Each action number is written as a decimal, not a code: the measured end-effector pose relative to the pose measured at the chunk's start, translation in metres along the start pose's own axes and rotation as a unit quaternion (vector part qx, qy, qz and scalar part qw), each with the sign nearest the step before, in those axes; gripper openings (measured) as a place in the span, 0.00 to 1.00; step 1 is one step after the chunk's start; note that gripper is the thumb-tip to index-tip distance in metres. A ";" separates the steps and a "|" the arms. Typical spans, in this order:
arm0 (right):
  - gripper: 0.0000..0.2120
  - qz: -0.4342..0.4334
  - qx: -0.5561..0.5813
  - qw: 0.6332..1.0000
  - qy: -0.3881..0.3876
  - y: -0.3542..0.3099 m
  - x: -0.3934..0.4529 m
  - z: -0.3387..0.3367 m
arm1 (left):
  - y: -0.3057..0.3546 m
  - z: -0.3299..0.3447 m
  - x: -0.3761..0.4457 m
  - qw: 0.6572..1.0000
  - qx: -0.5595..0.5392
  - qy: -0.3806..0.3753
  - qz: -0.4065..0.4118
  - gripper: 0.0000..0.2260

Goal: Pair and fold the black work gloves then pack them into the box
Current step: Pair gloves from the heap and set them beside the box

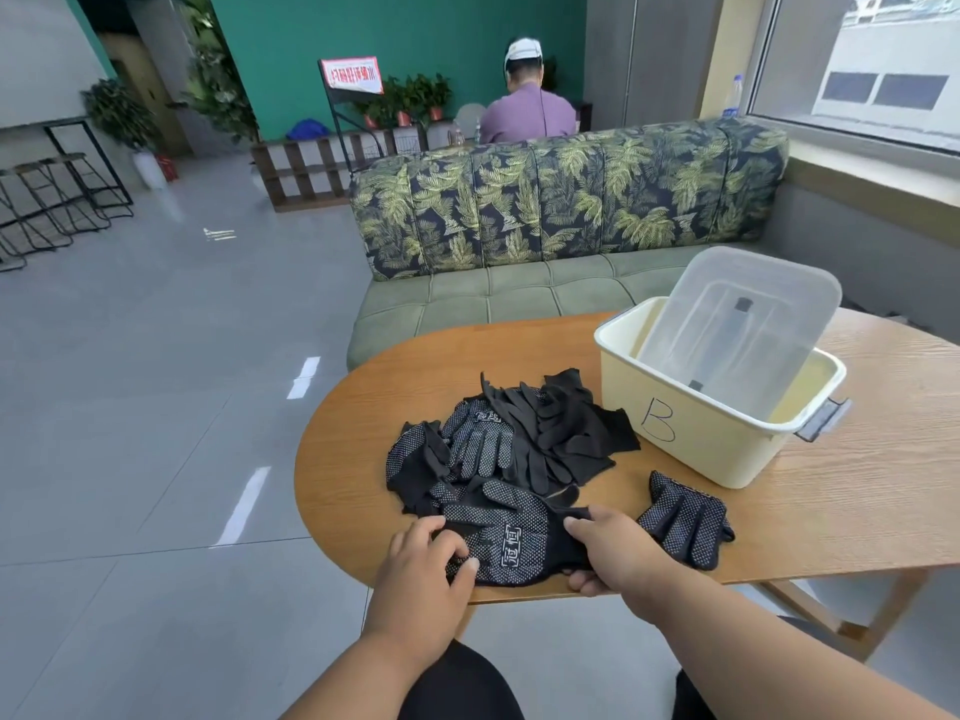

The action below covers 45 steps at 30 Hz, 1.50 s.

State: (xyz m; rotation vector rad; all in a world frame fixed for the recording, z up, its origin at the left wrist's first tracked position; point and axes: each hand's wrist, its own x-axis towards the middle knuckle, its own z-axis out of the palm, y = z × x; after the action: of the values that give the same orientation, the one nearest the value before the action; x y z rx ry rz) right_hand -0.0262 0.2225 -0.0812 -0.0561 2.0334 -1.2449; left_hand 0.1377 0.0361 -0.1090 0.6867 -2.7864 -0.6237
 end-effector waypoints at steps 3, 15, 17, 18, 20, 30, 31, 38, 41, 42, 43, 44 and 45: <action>0.10 0.002 0.007 1.000 -0.004 0.001 0.000 -0.001 | 0.001 0.002 0.002 1.000 0.009 0.027 0.007 0.11; 0.10 -0.008 0.029 0.999 -0.022 0.008 0.006 -0.005 | -0.001 -0.007 0.023 0.993 -0.001 -0.008 -0.116 0.09; 0.11 -0.009 0.030 0.999 -0.024 0.010 0.007 -0.006 | -0.001 -0.008 0.025 0.991 -0.020 -0.015 -0.134 0.04; 0.11 -0.008 0.032 0.999 -0.024 0.010 0.008 -0.006 | -0.002 -0.009 0.026 0.989 -0.035 -0.018 -0.142 0.02; 0.11 -0.007 0.038 0.999 -0.027 0.010 0.007 -0.006 | -0.002 -0.011 0.028 0.986 -0.060 -0.024 -0.154 0.04; 0.10 -0.011 0.035 0.999 -0.029 0.006 0.002 -0.007 | 0.002 -0.011 0.033 0.985 -0.061 0.031 -0.156 0.08; 0.10 -0.012 0.037 0.999 -0.030 0.005 0.001 -0.007 | 0.003 -0.010 0.031 0.987 -0.049 0.040 -0.144 0.10; 0.10 -0.019 0.025 0.999 -0.030 0.007 0.005 -0.009 | 0.010 0.004 0.005 0.999 0.007 0.032 -0.031 0.11; 0.09 -0.020 0.024 0.999 -0.028 0.007 0.005 -0.008 | 0.005 0.003 0.000 0.999 0.014 0.017 -0.033 0.10; 0.09 -0.020 0.026 0.999 -0.027 0.008 0.004 -0.008 | 0.004 0.002 0.000 0.999 0.019 0.011 -0.034 0.10; 0.08 -0.021 0.029 0.999 -0.026 0.008 0.004 -0.008 | 0.003 0.001 0.001 0.999 0.025 0.008 -0.033 0.11; 0.08 -0.020 0.034 0.999 -0.023 0.008 0.004 -0.007 | 0.004 -0.001 0.001 0.999 0.032 0.011 -0.029 0.12; 0.08 -0.018 0.041 0.999 -0.020 0.009 0.004 -0.007 | 0.005 -0.002 0.001 0.999 0.039 0.018 -0.020 0.13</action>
State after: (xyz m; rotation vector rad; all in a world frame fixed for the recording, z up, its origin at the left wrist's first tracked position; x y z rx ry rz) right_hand -0.0305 0.2312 -0.0880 -0.0791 1.9532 -1.3383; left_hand 0.1355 0.0391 -0.1054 0.7624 -2.7827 -0.5082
